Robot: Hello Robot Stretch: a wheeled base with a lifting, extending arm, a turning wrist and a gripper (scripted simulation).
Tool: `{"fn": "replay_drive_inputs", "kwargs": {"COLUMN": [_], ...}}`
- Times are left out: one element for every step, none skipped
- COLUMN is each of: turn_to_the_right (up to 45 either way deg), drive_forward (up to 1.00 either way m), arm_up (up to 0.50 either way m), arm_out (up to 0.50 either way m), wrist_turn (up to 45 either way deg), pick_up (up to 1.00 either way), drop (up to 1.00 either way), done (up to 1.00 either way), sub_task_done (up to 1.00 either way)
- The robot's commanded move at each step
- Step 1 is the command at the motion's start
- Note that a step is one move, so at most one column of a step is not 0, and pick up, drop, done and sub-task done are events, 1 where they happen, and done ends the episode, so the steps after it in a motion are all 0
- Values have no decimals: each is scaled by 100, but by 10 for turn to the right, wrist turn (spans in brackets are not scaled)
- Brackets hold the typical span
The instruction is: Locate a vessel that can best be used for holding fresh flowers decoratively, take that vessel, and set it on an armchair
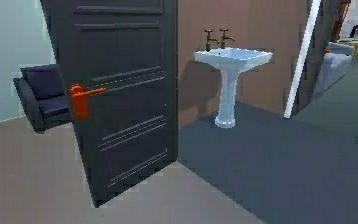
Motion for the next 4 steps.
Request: {"fn": "replay_drive_inputs", "kwargs": {"turn_to_the_right": [330, 0, 330, 0], "drive_forward": [0, 80, 0, 100], "arm_up": [0, 0, 0, 0], "arm_out": [0, 0, 0, 0], "wrist_turn": [0, 0, 0, 0], "pick_up": [0, 0, 0, 0], "drop": [0, 0, 0, 0], "done": [0, 0, 0, 0], "sub_task_done": [0, 0, 0, 0]}}
